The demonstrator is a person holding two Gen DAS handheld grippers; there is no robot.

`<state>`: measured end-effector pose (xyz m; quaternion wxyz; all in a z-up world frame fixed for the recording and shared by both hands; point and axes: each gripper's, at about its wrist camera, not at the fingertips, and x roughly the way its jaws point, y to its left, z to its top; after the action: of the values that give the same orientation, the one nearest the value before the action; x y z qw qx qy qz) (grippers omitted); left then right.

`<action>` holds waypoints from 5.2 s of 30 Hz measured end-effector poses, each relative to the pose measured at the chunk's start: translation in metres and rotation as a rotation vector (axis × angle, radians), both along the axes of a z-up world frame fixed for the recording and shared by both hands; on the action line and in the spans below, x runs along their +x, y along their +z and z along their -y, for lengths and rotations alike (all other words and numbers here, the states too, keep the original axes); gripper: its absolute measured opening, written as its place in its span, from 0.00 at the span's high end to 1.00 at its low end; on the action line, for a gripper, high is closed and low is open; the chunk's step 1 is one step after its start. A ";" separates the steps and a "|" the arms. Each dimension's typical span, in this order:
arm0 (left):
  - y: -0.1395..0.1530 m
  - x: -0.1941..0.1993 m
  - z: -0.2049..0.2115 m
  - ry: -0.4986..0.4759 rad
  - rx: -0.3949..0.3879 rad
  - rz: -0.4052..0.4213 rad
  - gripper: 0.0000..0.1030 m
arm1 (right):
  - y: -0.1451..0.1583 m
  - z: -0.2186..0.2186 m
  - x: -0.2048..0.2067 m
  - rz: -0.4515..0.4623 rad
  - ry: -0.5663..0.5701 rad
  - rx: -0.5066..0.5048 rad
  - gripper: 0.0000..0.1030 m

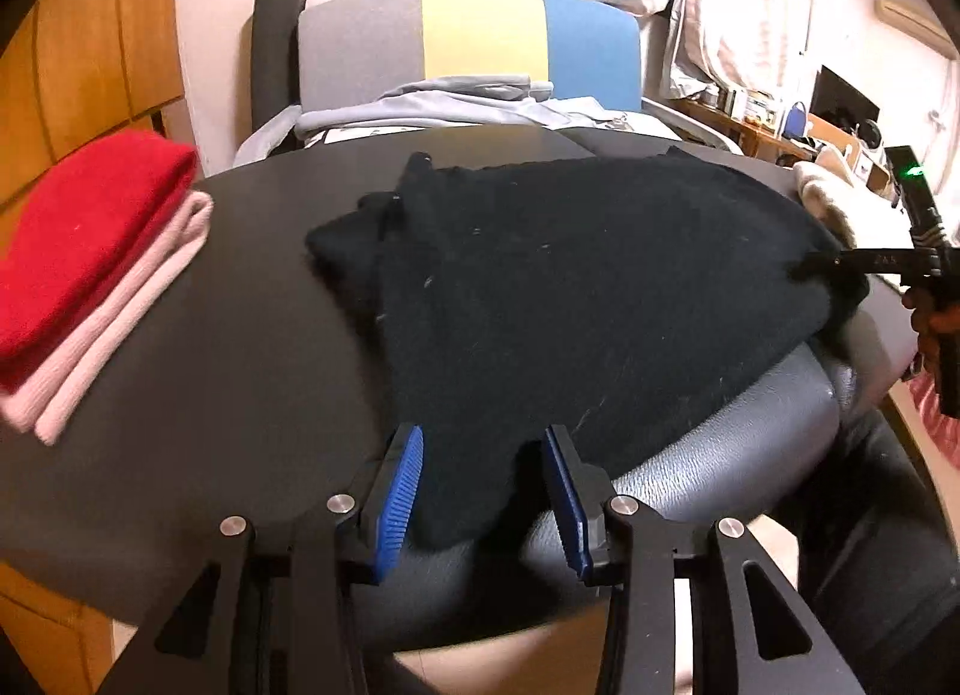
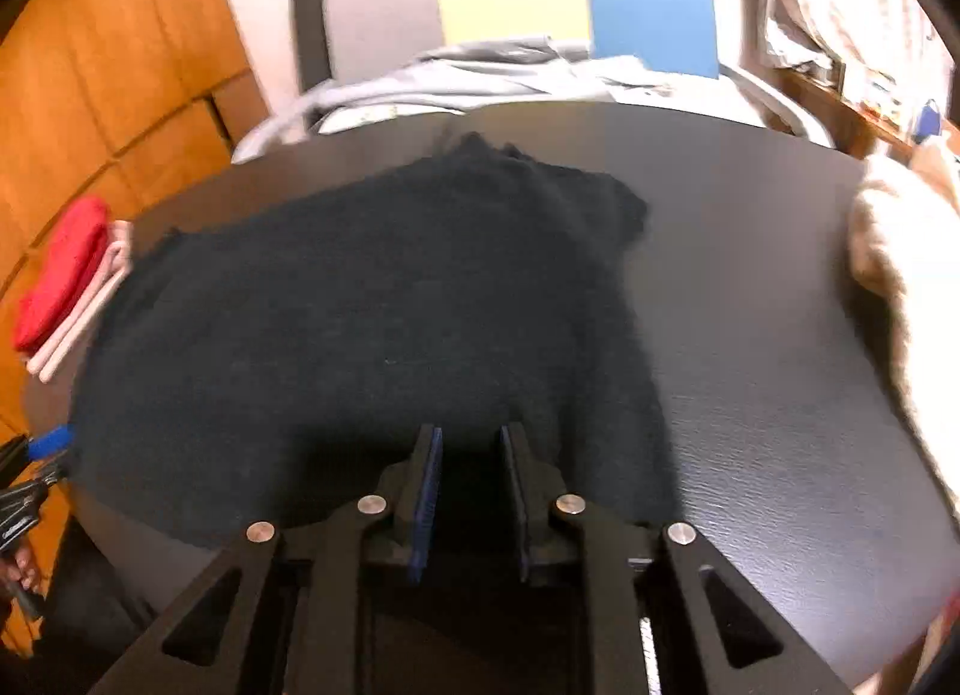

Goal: Fold clothes

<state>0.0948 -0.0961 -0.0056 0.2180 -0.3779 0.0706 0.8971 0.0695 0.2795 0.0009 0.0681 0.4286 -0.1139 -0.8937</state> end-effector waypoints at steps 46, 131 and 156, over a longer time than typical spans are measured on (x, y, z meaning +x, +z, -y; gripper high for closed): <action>0.010 -0.178 -0.041 0.123 -0.044 0.038 0.47 | 0.008 -0.060 -0.140 0.015 -0.189 0.080 0.81; -0.057 -0.121 0.030 0.153 0.265 0.018 0.54 | 0.050 0.145 -0.212 0.221 -0.106 -0.492 0.88; -0.050 -0.085 0.112 0.263 0.661 0.153 0.42 | 0.043 0.157 -0.100 -0.060 -0.039 -0.328 0.70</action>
<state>0.0099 -0.2083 -0.0560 0.2156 -0.3590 -0.2891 0.8609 -0.0302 0.1226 0.0435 0.1233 0.3823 -0.2645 -0.8767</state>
